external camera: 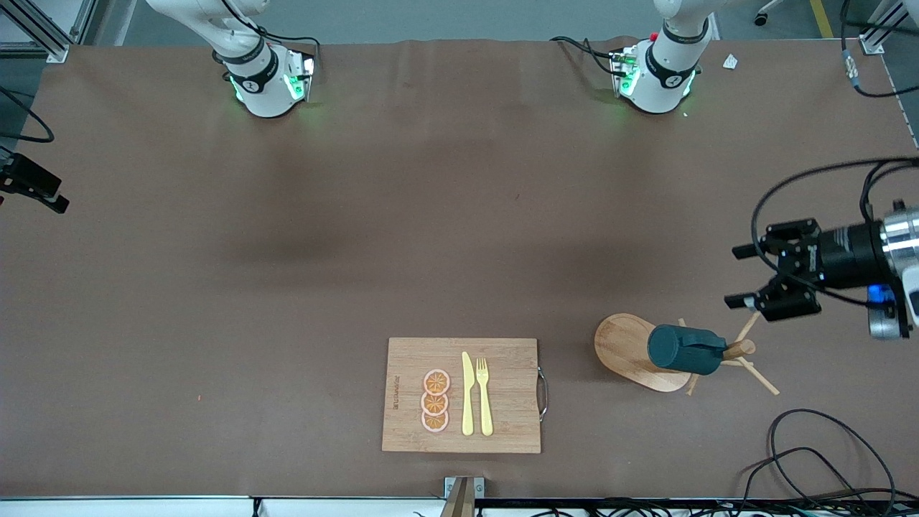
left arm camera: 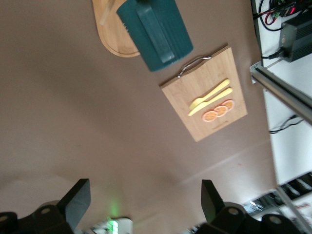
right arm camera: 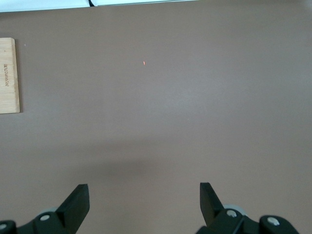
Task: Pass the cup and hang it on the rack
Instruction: 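Open the left gripper and draw it back from the mug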
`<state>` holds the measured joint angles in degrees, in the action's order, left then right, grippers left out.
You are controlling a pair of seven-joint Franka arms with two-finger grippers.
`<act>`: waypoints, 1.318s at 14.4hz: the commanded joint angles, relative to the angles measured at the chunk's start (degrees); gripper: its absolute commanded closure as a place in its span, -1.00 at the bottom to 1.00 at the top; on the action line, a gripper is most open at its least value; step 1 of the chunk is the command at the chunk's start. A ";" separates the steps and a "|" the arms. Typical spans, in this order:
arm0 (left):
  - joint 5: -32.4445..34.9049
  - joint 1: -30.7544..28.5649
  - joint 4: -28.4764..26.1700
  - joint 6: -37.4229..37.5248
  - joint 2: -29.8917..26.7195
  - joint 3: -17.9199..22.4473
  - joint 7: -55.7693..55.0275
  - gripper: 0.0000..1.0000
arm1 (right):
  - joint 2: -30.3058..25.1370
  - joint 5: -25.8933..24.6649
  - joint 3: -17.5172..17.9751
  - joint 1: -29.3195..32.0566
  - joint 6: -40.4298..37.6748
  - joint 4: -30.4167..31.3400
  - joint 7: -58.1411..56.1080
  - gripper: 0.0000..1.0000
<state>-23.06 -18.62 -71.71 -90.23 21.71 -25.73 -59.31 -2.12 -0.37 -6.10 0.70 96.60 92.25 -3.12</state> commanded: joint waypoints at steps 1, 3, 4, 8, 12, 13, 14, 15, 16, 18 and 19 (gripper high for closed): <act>10.27 -0.28 -1.59 3.99 -4.64 -3.69 4.79 -1.00 | -1.49 -0.78 0.56 0.61 -0.01 1.44 -0.57 -1.00; 22.30 -0.28 -1.77 4.71 -6.67 -8.08 15.83 -1.00 | -1.49 -0.78 0.56 0.61 -0.01 1.44 -0.48 -1.00; 28.79 -0.36 -1.77 5.23 -6.77 -10.10 25.72 -1.00 | -1.49 -0.78 0.47 0.61 -0.01 1.44 -0.57 -1.00; 31.84 -0.36 -1.68 6.29 -7.29 -10.30 36.10 -1.00 | -1.49 -0.78 0.56 0.61 -0.01 1.44 -0.57 -1.00; 31.85 10.14 -3.78 8.92 -14.39 1.86 37.07 -1.00 | -1.49 -0.78 0.56 0.61 0.08 1.44 -0.57 -1.00; 30.63 12.36 -4.48 9.19 -15.81 4.79 38.20 -1.00 | -1.49 -0.78 0.56 0.61 0.08 1.44 -0.57 -1.00; 28.96 13.08 -5.97 9.37 -17.47 6.82 41.34 -1.00 | -1.49 -0.78 0.56 0.61 0.08 1.44 -0.57 -1.00; 28.60 13.69 -8.25 9.37 -19.23 8.14 45.03 -1.00 | -1.49 -0.78 0.56 0.61 -0.01 1.44 -0.57 -1.00; 28.33 13.96 -10.97 9.28 -21.34 9.37 47.24 -1.00 | -1.49 -0.86 0.56 0.61 0.08 1.44 -0.57 -1.00; 27.98 15.27 -15.72 8.93 -24.86 11.23 47.62 -1.00 | -1.49 -0.78 0.56 0.61 0.08 1.44 -0.57 -1.00; 26.24 15.37 -17.92 8.23 -26.53 12.19 47.62 -1.00 | -1.49 -0.78 0.56 0.61 0.08 1.44 -0.57 -1.00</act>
<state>5.38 -4.20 -82.55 -80.28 0.41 -15.63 -12.81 -2.12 -0.37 -6.11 0.70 96.57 92.25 -3.12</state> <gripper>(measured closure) 0.000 0.000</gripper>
